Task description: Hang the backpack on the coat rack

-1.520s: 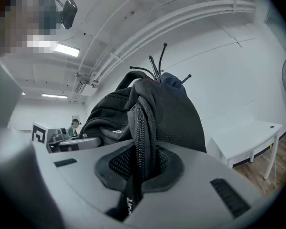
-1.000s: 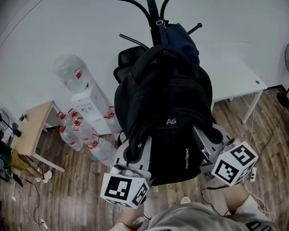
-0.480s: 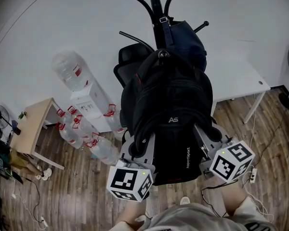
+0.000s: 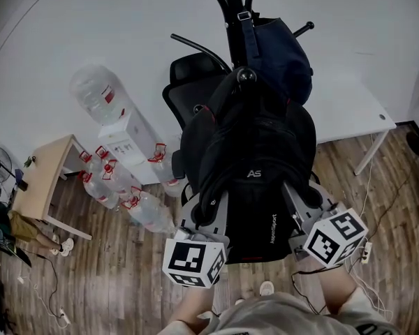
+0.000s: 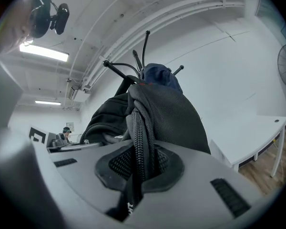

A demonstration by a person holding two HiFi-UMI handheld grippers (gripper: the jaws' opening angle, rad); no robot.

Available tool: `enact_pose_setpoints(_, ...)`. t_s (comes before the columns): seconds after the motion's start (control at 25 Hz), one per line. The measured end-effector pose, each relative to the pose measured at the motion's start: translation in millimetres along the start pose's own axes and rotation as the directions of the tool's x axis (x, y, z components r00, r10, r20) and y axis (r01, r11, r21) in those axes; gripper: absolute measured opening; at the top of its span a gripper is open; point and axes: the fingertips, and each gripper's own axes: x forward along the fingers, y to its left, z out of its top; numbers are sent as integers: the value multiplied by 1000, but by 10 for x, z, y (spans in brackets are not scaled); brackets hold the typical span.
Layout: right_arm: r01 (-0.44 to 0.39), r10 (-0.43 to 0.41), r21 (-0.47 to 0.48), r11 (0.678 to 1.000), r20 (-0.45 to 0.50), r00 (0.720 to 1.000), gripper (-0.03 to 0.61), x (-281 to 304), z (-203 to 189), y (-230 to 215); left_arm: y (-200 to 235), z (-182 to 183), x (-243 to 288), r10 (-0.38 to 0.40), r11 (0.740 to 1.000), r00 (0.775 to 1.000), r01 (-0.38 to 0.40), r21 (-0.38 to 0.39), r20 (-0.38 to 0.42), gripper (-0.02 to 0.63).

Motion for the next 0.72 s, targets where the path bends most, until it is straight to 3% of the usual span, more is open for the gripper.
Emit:
enact_pose_setpoints(0.44,52,-46,-113,992,58,997,29,70,-222,-83,63,-259,175,77,995,997,-78,63,11,32)
enact_pose_setpoints(0.72,81,-60,-188,979,119,991,31,75,-311,-84,31,-339,178,72,988,994,-82,129,77,35)
